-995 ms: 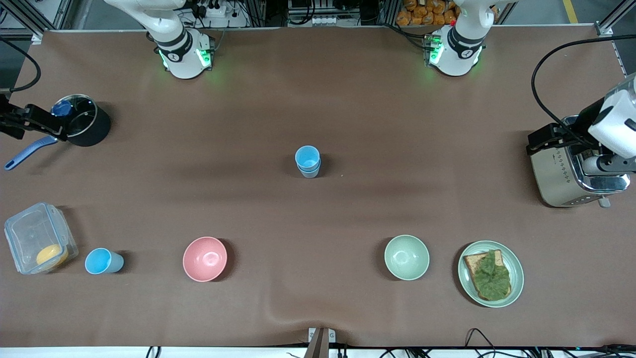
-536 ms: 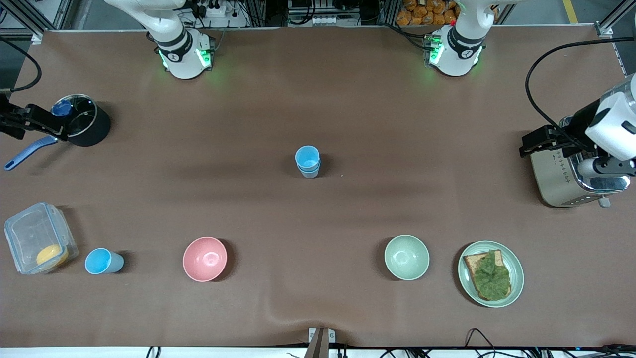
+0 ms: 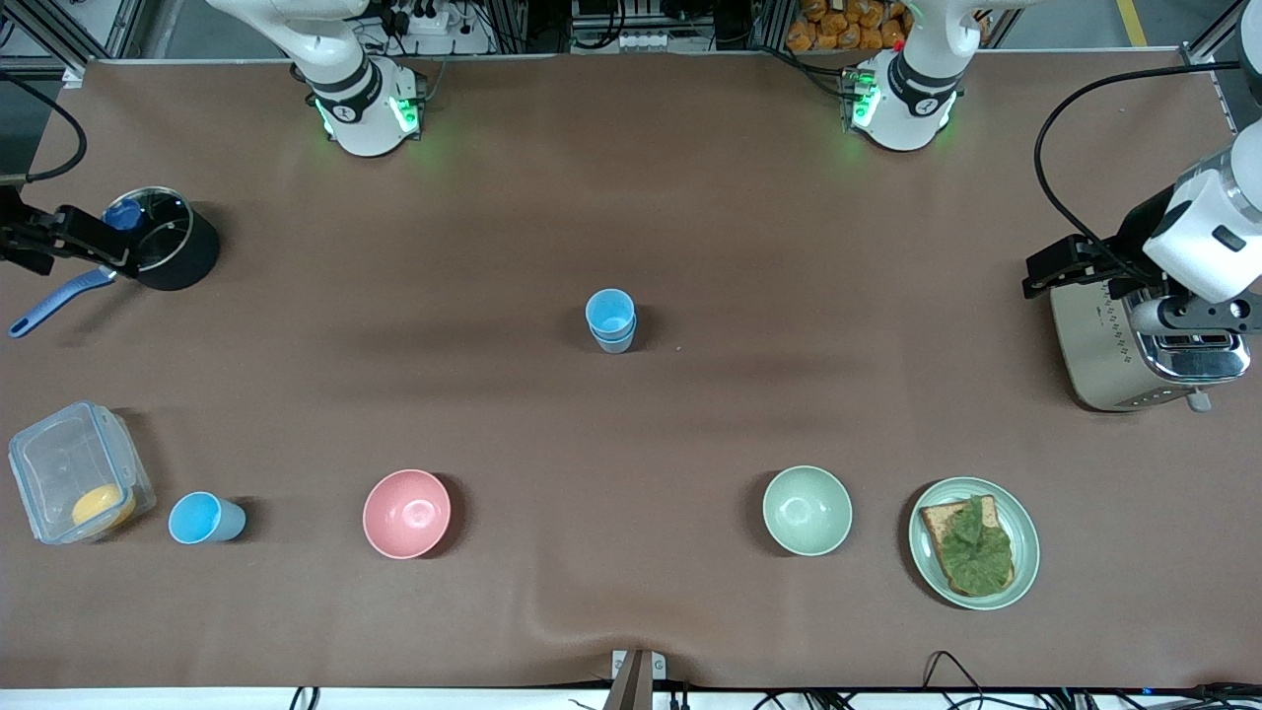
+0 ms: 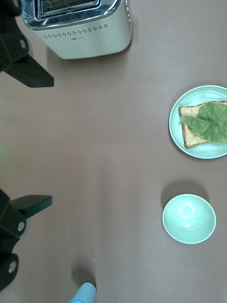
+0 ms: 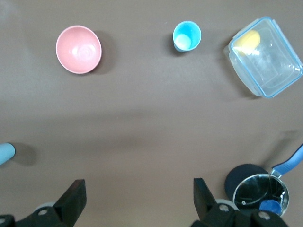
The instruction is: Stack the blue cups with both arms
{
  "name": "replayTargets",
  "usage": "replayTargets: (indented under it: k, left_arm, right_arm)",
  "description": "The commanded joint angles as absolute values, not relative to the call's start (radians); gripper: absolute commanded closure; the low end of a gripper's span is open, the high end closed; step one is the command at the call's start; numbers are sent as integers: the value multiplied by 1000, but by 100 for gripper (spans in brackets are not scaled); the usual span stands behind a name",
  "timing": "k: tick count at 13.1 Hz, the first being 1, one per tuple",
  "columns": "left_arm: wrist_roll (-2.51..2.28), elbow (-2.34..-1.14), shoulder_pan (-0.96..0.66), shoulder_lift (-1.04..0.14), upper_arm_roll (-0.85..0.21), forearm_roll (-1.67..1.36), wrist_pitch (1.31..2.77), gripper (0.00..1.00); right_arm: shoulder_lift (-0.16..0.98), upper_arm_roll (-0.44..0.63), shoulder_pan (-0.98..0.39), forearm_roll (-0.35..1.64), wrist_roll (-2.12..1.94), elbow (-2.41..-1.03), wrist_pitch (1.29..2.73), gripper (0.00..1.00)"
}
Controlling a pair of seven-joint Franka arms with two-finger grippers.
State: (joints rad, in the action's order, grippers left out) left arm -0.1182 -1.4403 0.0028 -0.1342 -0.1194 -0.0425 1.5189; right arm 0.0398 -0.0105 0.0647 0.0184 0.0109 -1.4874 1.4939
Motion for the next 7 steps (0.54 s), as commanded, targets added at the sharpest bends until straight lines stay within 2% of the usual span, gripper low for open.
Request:
replayTargets:
  k: [1,7]
  left_arm:
    - [-95,-1466,-6,-109,-118,-25,1534,0]
    - [-95,-1471,-6,-107,-135,29,1575,0]
  right_arm:
    - [38,-21,77,21,15,-1474,1467,0]
    - [37,-25,64,12,-8,-1480,1463,0]
